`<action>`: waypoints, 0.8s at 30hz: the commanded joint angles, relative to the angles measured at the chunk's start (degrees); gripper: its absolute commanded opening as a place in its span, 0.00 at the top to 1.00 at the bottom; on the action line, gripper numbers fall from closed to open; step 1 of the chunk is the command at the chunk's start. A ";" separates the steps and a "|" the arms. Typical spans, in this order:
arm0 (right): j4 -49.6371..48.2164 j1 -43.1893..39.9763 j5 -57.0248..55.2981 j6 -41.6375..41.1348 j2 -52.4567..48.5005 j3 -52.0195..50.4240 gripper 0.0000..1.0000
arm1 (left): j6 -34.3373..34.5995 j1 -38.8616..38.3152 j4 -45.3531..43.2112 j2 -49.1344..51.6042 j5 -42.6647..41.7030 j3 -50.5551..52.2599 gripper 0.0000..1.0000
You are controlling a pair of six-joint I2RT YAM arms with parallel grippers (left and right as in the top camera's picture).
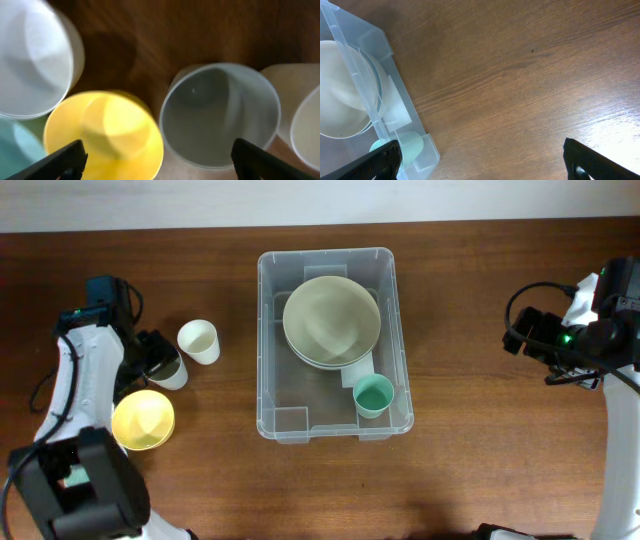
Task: Pack container
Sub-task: 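Move left gripper to the white cup and grasp it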
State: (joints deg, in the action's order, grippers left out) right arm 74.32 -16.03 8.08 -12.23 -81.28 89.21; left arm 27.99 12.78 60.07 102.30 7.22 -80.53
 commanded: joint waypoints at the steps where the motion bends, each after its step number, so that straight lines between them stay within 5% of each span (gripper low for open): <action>1: -0.15 0.26 0.09 -0.04 0.13 0.13 0.01 | -1.99 0.61 -1.90 4.04 -0.59 0.52 0.07; 4: -0.13 0.26 -0.42 -0.07 0.13 0.13 0.01 | -1.97 1.38 -3.85 5.92 -0.63 0.52 0.11; 6: -0.15 0.26 -0.81 -0.07 0.13 0.13 0.01 | -1.99 2.16 -5.16 6.95 -0.59 0.52 0.33; 16: -0.15 0.26 -0.81 -0.07 0.13 0.13 0.01 | -1.97 2.40 -8.70 7.08 -0.59 0.50 0.76; 18: -0.15 0.26 -0.81 -0.07 0.13 0.13 0.01 | -1.97 2.40 -9.11 7.08 -0.57 0.13 0.94; 24: -0.15 0.26 -0.81 -0.07 0.13 0.13 0.01 | -1.97 2.40 -2.58 6.80 -0.59 -10.51 0.99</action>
State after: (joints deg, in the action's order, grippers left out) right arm 74.37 -16.03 8.01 -12.23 -81.28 89.23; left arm 26.35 14.96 54.26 109.01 6.37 -83.09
